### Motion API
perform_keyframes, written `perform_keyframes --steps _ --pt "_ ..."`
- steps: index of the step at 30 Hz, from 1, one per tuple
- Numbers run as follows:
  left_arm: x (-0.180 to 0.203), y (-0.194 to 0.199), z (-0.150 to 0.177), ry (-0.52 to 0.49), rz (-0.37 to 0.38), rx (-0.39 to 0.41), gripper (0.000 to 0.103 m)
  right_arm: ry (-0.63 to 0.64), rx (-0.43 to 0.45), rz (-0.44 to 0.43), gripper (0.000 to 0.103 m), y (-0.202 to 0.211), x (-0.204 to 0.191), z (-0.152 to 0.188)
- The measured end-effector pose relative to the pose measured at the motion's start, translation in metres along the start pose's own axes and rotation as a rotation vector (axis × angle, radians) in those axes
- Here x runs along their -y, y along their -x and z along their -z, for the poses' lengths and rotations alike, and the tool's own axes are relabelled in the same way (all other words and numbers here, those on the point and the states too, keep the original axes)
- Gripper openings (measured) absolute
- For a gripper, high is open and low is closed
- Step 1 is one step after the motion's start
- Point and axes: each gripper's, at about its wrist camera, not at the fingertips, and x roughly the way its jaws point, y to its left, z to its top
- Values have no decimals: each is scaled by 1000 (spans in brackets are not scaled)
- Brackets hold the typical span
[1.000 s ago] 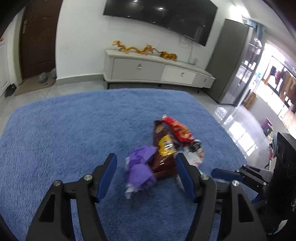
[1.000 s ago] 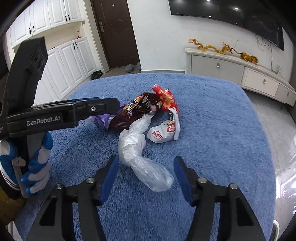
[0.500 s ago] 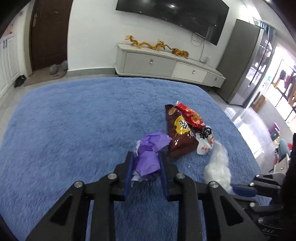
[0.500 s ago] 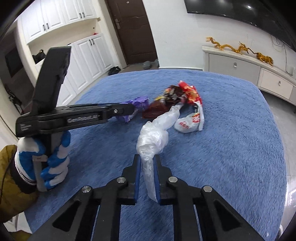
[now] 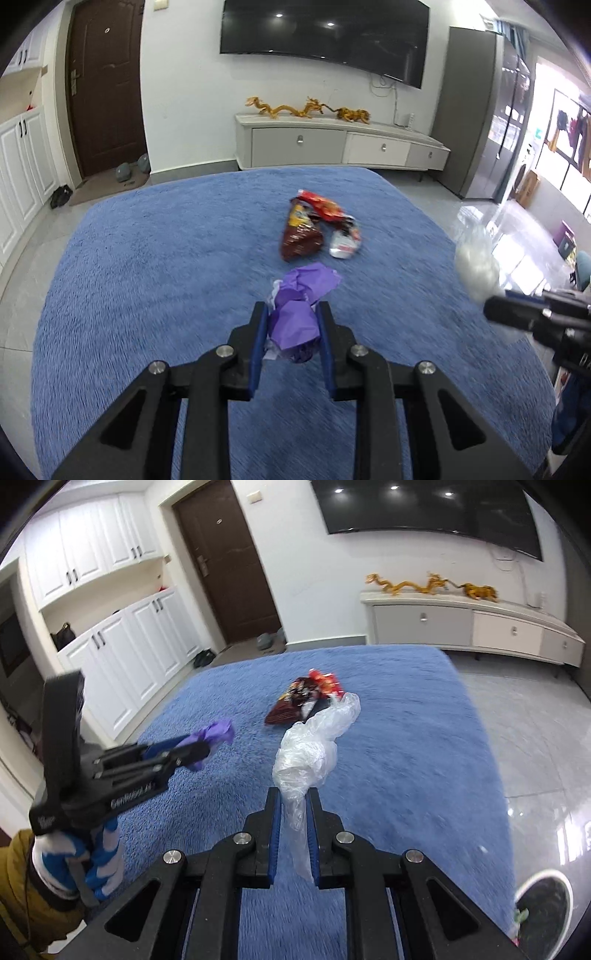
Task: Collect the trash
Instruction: 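Carry the purple wrapper and clear plastic to the bin and open both tools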
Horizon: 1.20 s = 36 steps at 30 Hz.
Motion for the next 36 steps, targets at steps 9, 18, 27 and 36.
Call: perform_keyframes --steps 9,18,27,36 --pt "49 31 10 -86 30 24 24 -67 69 81 13 56 20 17" --pt "93 43 6 -160 46 49 24 -129 130 135 13 96 46 31" --pt "132 44 0 -232 54 52 24 -200 166 176 13 119 78 48" --pt "202 27 -10 -342 126 31 24 -339 173 269 13 143 141 82"
